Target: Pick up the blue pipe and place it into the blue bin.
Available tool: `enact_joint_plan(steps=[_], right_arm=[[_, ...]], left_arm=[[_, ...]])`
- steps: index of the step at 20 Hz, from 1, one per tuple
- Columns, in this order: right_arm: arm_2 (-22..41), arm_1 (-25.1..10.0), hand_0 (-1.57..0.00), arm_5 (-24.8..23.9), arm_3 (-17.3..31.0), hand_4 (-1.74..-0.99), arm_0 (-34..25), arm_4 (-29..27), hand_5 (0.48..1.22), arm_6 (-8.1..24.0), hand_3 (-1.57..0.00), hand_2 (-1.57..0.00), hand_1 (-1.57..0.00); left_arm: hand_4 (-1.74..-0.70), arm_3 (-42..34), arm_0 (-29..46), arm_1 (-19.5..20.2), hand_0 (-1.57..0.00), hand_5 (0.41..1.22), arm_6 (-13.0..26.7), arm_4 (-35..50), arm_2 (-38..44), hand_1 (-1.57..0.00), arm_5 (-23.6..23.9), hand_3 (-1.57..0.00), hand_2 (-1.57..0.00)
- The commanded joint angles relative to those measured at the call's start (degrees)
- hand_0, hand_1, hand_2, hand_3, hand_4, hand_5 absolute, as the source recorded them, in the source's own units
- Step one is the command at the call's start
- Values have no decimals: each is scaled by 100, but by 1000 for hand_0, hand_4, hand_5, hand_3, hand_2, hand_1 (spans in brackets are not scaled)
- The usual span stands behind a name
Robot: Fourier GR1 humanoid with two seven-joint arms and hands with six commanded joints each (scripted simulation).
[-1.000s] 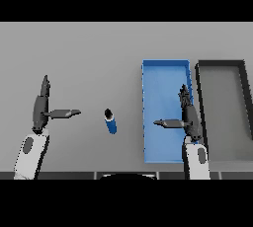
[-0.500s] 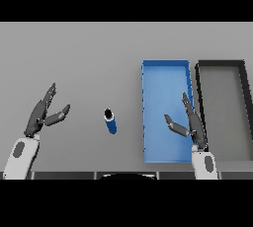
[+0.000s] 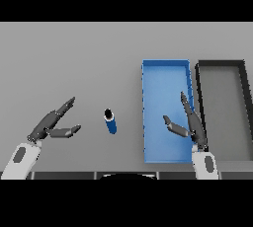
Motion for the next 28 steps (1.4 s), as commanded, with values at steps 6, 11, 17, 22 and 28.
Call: enact_joint_plan(steps=[6,11,17,22,28], right_arm=[[58,69,1,58,-50,-1283,21,-50,642,-41,1,1,1],[-35,6,1,59,-76,-1296,19,-112,651,46,1,1,1],[-27,46,1,90,-28,-1318,54,-141,654,48,1,1,1],[22,81,1,52,-120,-1326,112,-80,665,141,1,1,1],[-47,6,1,107,-174,-1320,244,-162,664,7,1,1,1]], left_arm=[[-1205,-344,-78,-281,1,502,426,-263,-602,1,-147,1,1],[-1210,-19,-244,-919,1,483,281,-786,-1016,1,52,1,1],[-1223,438,-575,-1609,1,502,234,-1147,-1207,1,392,1,1],[-1162,1074,-962,-2001,1,490,16,-1488,-1306,1,537,1,1],[-1275,1490,-1135,-2524,-3,607,-40,-1141,-1256,-89,370,-197,-208]])
